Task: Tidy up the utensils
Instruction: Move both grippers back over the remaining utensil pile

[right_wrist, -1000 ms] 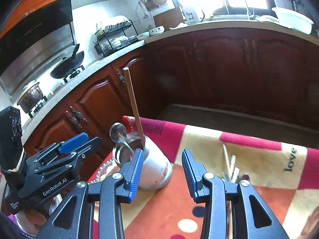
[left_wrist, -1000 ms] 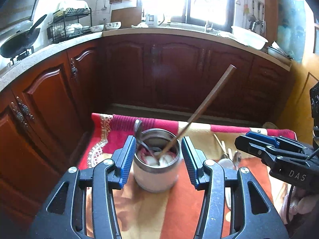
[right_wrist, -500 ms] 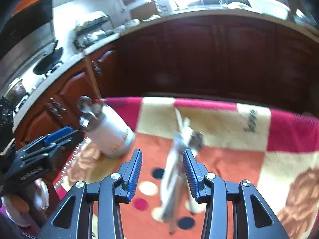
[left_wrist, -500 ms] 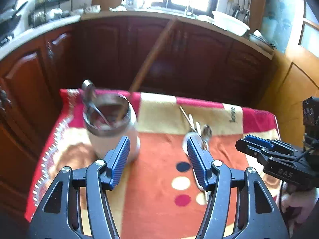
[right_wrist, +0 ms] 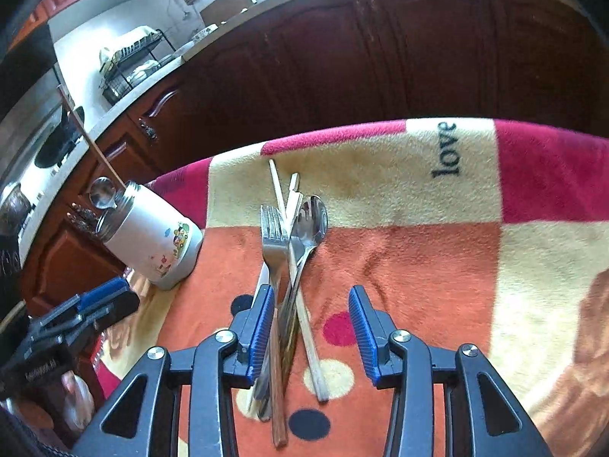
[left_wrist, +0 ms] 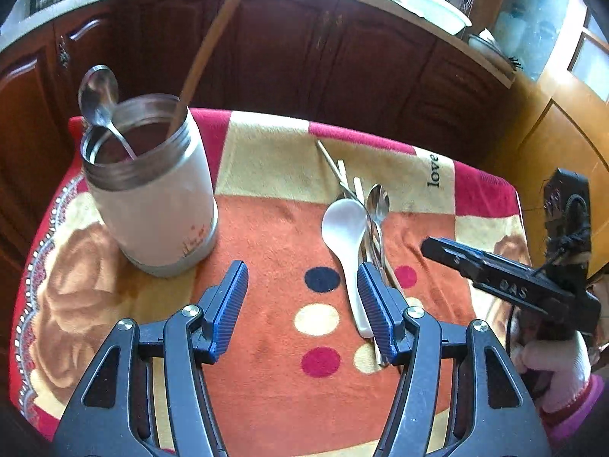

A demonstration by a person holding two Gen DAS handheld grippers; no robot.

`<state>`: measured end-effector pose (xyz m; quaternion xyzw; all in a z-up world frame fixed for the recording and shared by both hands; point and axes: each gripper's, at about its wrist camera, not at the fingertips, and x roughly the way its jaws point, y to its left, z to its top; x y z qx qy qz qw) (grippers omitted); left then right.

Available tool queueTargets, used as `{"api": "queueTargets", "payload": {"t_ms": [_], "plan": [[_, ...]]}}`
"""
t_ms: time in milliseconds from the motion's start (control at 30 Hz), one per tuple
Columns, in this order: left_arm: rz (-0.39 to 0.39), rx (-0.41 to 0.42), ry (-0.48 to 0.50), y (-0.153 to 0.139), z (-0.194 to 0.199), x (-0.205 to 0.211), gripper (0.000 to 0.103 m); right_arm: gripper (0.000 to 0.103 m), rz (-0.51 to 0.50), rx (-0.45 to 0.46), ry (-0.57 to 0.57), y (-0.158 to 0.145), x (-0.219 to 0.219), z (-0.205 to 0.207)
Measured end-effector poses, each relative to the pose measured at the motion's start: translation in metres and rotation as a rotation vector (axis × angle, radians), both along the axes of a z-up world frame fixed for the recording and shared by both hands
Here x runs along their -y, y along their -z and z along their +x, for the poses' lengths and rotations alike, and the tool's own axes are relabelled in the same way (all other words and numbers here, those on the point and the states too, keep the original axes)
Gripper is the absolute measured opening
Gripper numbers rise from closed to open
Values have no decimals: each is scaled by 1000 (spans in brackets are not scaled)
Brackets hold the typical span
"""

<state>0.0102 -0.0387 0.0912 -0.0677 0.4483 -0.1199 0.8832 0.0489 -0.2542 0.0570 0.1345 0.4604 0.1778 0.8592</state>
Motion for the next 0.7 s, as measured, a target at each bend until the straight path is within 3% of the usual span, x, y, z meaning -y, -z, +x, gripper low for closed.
{"api": "queueTargets", "payload": {"t_ms": [400,533,700], "plan": [[-40,-58,18,23,21,0,60,27,134,-41,22,30,-2,67],[-46,-72,24,32,32,3,60,7,204,-49,0,38,0,80],[-62,-89,37,42,49,12,60,5,175,-18,-35,32,4,68]]}}
